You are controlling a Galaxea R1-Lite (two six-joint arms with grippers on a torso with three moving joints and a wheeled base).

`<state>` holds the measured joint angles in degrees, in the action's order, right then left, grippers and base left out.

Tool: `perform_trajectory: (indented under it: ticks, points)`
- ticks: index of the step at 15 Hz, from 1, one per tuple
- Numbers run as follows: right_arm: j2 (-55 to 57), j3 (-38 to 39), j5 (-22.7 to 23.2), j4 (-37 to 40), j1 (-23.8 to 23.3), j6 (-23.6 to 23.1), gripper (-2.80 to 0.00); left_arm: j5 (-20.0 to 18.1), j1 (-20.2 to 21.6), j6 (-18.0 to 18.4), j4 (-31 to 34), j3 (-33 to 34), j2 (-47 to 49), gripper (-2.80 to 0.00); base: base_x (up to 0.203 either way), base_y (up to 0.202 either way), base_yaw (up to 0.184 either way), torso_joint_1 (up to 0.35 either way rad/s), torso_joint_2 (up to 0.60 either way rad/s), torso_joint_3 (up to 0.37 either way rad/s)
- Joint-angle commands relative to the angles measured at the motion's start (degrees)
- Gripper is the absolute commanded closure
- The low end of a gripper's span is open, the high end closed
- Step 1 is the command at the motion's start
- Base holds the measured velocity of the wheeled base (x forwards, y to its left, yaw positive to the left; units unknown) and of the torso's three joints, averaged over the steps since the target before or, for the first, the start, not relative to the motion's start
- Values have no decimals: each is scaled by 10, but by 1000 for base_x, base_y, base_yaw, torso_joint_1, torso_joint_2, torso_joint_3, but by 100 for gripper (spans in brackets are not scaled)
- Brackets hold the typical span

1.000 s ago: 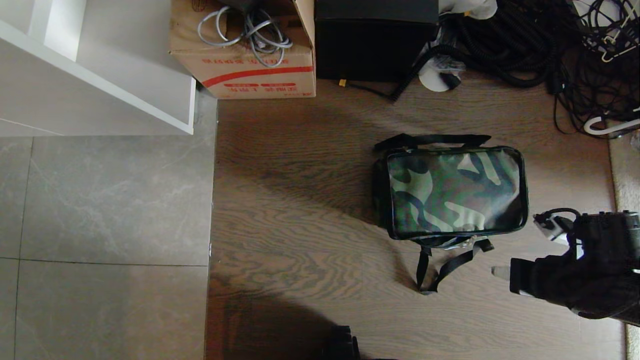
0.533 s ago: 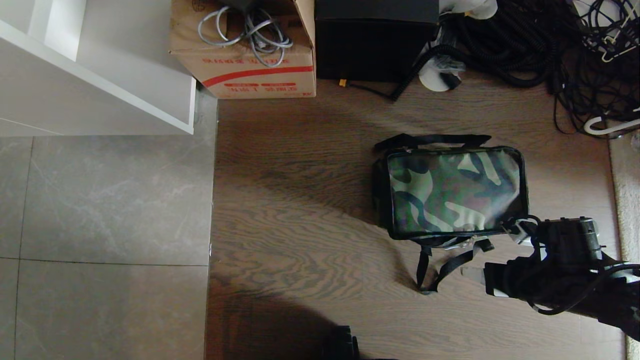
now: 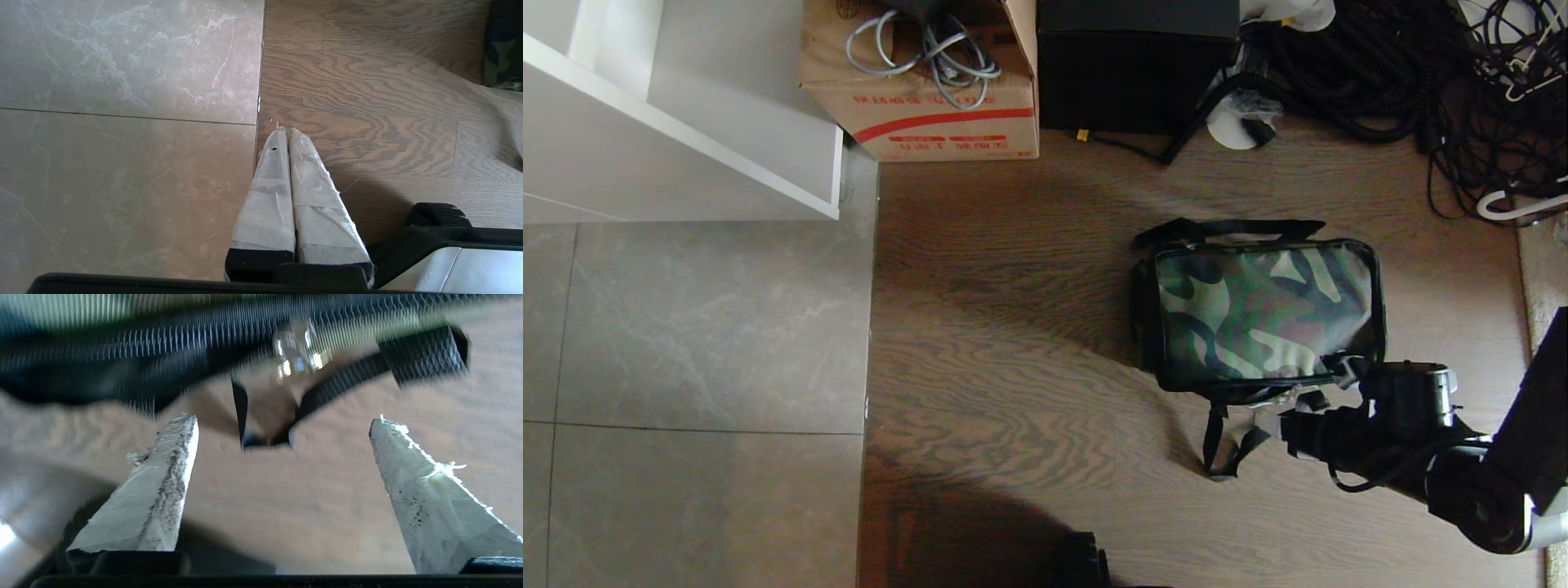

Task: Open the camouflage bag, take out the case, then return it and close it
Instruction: Open the top of the storage box

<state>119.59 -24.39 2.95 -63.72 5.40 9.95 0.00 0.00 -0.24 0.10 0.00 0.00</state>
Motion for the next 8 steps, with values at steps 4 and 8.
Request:
perform_trajectory:
  ticks: [4, 8]
  points:
    - [53, -1, 0, -79, 0, -1, -280, 0, 0, 0, 0, 0, 1, 0, 0, 0, 0, 0, 0, 0]
    - [62, 3, -23, -90, 0, -6, -280, 0, 0, 0, 0, 0, 1, 0, 0, 0, 0, 0, 0, 0]
